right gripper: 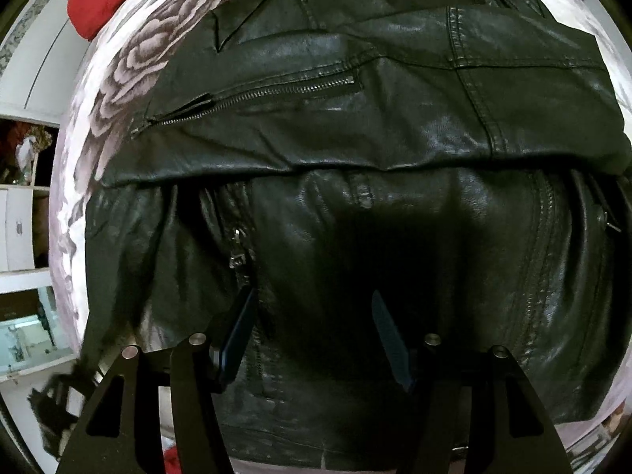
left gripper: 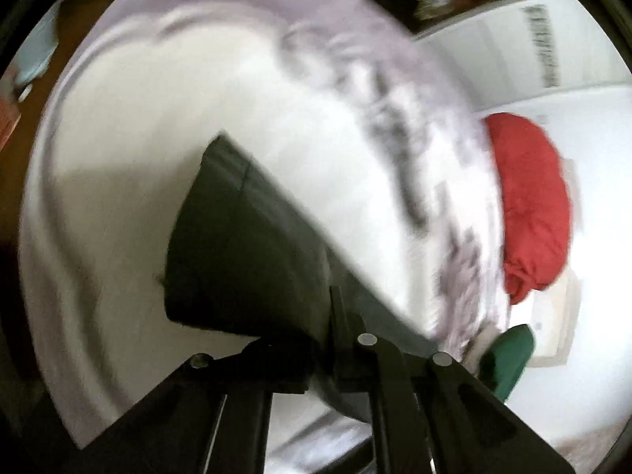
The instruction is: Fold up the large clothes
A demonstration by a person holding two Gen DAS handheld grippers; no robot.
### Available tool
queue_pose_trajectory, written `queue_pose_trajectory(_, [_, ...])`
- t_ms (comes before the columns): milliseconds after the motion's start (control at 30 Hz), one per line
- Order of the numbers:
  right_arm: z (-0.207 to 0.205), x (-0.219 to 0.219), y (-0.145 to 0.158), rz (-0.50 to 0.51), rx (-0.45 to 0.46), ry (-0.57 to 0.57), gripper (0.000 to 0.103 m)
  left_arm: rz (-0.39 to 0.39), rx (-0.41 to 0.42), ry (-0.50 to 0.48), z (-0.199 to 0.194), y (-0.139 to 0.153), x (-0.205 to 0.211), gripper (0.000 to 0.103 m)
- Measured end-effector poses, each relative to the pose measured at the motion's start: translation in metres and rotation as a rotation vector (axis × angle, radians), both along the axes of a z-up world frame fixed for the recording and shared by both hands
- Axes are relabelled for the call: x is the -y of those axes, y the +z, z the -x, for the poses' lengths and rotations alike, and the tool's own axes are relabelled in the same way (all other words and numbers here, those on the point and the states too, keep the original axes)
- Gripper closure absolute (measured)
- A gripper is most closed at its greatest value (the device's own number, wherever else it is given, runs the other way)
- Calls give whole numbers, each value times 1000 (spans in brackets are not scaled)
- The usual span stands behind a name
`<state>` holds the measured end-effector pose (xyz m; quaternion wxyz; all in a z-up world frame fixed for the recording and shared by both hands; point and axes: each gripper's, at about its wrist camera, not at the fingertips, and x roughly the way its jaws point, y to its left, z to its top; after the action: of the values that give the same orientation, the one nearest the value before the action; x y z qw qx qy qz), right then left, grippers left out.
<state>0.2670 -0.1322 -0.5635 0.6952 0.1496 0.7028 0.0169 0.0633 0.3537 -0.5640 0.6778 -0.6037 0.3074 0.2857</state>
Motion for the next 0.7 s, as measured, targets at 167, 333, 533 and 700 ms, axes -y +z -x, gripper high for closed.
queue_pose_trajectory(167, [-8, -13, 12, 13, 57, 18, 41, -58, 14, -82, -19, -13, -44, 99])
queue_pose_trajectory(333, [-28, -38, 38, 65, 176, 78, 41, 127, 35, -87, -4, -63, -48, 96])
queue_pose_trajectory(533, [-76, -72, 38, 48, 260, 87, 41, 278, 141, -55, 11, -77, -34, 54])
queue_pose_trajectory(700, [-105, -90, -12, 107, 46, 138, 41, 194, 86, 17, -17, -68, -33, 57])
